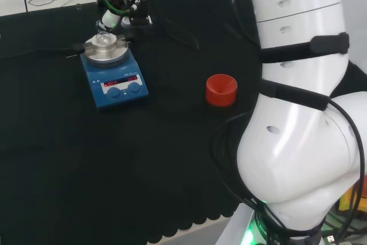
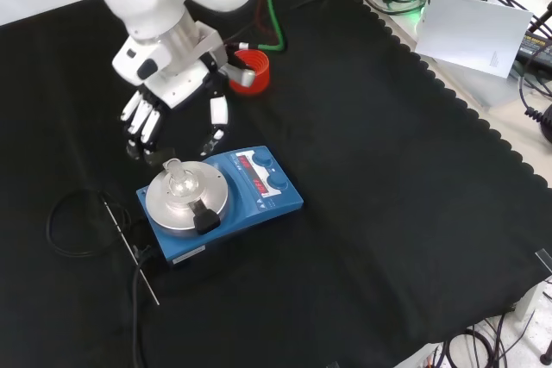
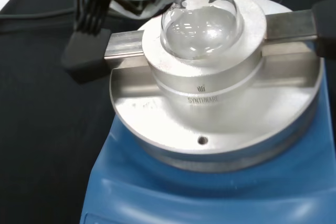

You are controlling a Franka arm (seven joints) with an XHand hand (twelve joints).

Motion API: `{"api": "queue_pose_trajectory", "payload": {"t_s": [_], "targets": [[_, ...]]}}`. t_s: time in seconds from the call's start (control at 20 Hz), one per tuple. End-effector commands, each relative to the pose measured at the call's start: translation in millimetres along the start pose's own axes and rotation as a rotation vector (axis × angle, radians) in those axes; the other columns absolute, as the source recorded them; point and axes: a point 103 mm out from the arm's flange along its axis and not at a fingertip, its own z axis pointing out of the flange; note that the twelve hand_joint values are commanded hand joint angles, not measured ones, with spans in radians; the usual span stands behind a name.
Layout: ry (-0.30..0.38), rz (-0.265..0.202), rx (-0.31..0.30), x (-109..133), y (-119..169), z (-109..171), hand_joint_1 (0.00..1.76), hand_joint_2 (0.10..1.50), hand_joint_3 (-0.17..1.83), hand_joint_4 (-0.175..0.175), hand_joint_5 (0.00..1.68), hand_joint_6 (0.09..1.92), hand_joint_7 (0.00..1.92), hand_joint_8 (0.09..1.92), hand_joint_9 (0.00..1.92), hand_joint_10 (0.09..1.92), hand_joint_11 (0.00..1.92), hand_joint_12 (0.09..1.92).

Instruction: Turn on the heater.

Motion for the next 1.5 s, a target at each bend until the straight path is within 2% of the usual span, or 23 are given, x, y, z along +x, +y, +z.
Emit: {"api": "queue_pose_trajectory", "payload": {"t_s": [0.05,0.35,0.65,1.0,1.25,1.5], "targets": [[-0.032,0.042,-0.078,3.0,-59.4,-30.2,0.95,0.6,0.7,-0.033,0.5,0.7,0.28,0.7,0.53,0.66,0.26,1.36],[-0.039,0.065,-0.08,15.7,-104.6,-29.4,0.94,0.6,0.7,-0.033,0.51,0.69,0.28,0.7,0.53,0.66,0.26,1.36],[-0.044,0.096,-0.022,27.9,-150.3,-6.6,0.93,0.61,0.69,-0.03,0.48,0.64,0.33,0.71,0.6,0.66,0.3,1.36],[-0.036,0.119,0.067,44.0,-191.6,29.7,0.92,0.62,0.68,-0.026,0.45,0.53,0.52,0.7,0.73,0.61,0.36,1.35],[-0.012,0.131,0.14,49.3,-206.1,52.0,0.92,0.62,0.68,-0.031,0.43,0.44,0.74,0.73,0.96,0.57,0.56,1.29],[-0.003,0.145,0.23,48.2,-208.9,73.2,0.93,0.62,0.69,-0.03,0.37,0.31,0.93,0.73,1.19,0.55,0.79,1.19]]}}
